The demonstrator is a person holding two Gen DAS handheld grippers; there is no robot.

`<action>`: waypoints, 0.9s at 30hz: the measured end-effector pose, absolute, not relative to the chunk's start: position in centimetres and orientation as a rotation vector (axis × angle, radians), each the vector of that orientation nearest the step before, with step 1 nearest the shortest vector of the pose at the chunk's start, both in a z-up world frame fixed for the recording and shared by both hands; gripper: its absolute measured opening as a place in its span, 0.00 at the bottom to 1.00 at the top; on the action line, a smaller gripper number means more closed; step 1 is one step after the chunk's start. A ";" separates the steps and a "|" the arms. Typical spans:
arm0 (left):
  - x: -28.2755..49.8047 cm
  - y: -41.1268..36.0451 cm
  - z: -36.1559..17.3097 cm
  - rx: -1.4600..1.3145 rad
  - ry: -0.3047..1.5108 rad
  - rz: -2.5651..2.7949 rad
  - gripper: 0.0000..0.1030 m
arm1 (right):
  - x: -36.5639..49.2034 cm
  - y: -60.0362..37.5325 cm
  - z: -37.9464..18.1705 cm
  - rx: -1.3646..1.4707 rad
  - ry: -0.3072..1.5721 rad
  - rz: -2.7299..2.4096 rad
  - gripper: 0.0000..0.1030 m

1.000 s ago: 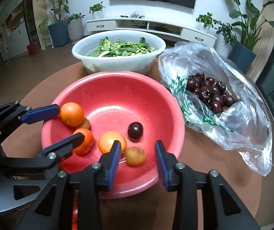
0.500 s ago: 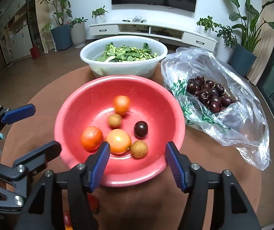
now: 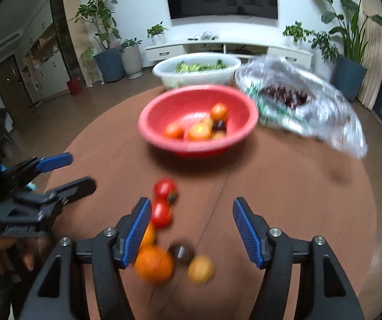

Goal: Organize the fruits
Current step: 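Move both open tools back to the fruit pile, then grasp a tangerine with the right tool while the left tool grasps a large orange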

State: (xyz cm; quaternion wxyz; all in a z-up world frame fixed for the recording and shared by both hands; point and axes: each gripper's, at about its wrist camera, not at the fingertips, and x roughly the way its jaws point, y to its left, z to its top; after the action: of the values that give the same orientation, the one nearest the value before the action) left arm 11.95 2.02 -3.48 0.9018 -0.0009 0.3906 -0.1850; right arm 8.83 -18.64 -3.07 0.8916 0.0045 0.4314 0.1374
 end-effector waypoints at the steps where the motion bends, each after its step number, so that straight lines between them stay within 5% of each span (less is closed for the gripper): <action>1: 11.1 2.0 -3.8 -0.002 0.813 -0.386 0.91 | 7.6 -18.7 -3.5 0.015 0.902 0.293 0.65; 10: 6.1 0.6 -6.7 0.023 0.868 -0.416 0.91 | 3.6 -17.9 -6.1 0.023 0.971 0.310 0.49; 27: 6.3 1.1 -6.9 0.036 0.873 -0.418 0.91 | 5.8 -15.4 -7.5 -0.016 1.036 0.318 0.44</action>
State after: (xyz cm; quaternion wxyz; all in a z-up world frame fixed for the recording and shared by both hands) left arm 6.31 1.07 -6.87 0.8851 0.0172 0.4195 -0.2007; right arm 5.80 -15.44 -7.52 0.8568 -0.0074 0.4929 0.1515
